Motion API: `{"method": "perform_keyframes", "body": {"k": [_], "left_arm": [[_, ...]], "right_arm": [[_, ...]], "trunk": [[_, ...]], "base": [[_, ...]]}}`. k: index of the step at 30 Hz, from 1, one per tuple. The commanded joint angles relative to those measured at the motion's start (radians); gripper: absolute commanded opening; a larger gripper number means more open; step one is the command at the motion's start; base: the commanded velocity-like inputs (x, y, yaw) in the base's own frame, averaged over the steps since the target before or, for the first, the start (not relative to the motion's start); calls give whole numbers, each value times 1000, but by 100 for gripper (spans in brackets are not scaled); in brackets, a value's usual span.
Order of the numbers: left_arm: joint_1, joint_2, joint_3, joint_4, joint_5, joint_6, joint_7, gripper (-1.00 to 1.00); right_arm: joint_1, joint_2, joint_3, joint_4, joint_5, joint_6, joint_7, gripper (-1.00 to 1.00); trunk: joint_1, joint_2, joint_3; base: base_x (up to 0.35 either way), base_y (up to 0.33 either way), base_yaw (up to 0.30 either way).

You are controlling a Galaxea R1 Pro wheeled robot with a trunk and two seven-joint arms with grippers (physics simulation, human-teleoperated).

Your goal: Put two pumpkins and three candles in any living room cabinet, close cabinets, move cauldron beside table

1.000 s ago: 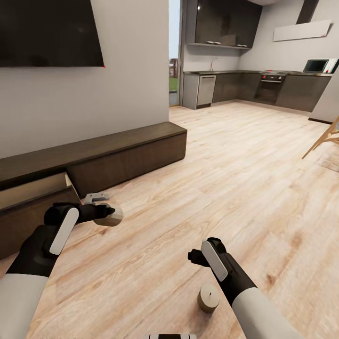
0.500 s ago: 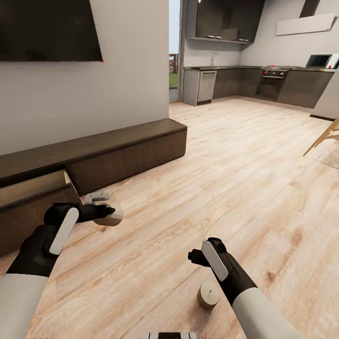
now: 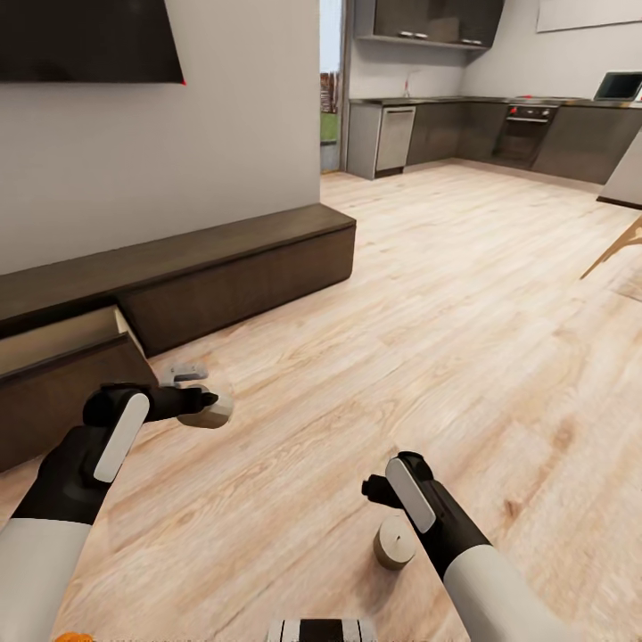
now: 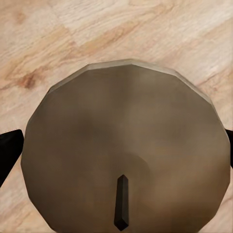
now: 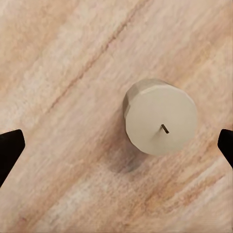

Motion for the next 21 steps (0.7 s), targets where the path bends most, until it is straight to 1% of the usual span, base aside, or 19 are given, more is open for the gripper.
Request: {"method": "perform_keyframes", "body": {"k": [1, 8, 12, 15, 19, 21], "left_arm": [[-1, 1, -2, -1, 10, 3, 10, -100], [-1, 1, -2, -1, 11, 3, 10, -100], [-1, 1, -2, -3, 12, 3, 9, -100], [-1, 1, -3, -3, 11, 3, 9, -100], [-1, 0, -3, -5, 11, 3, 9, -100], [-1, -2, -3, -6, 10, 3, 9, -100]], "right_arm": [[-1, -1, 1, 5, -10, 1, -11, 100], [-1, -2, 0, 28, -10, 1, -12, 100], [-1, -22, 0, 39, -11, -1, -3, 100], [-1, -28, 0, 41, -11, -2, -1, 100], [-1, -35, -1, 42, -9, -3, -1, 100], [-1, -42, -1, 43, -9, -5, -1, 100]], "trunk": [[0, -1, -5], [3, -2, -32], [5, -3, -47], [6, -4, -59], [6, -4, -59], [6, -4, -59]], "base": [[0, 0, 0], [0, 0, 0], [0, 0, 0], [0, 0, 0], [0, 0, 0], [0, 0, 0]]}}
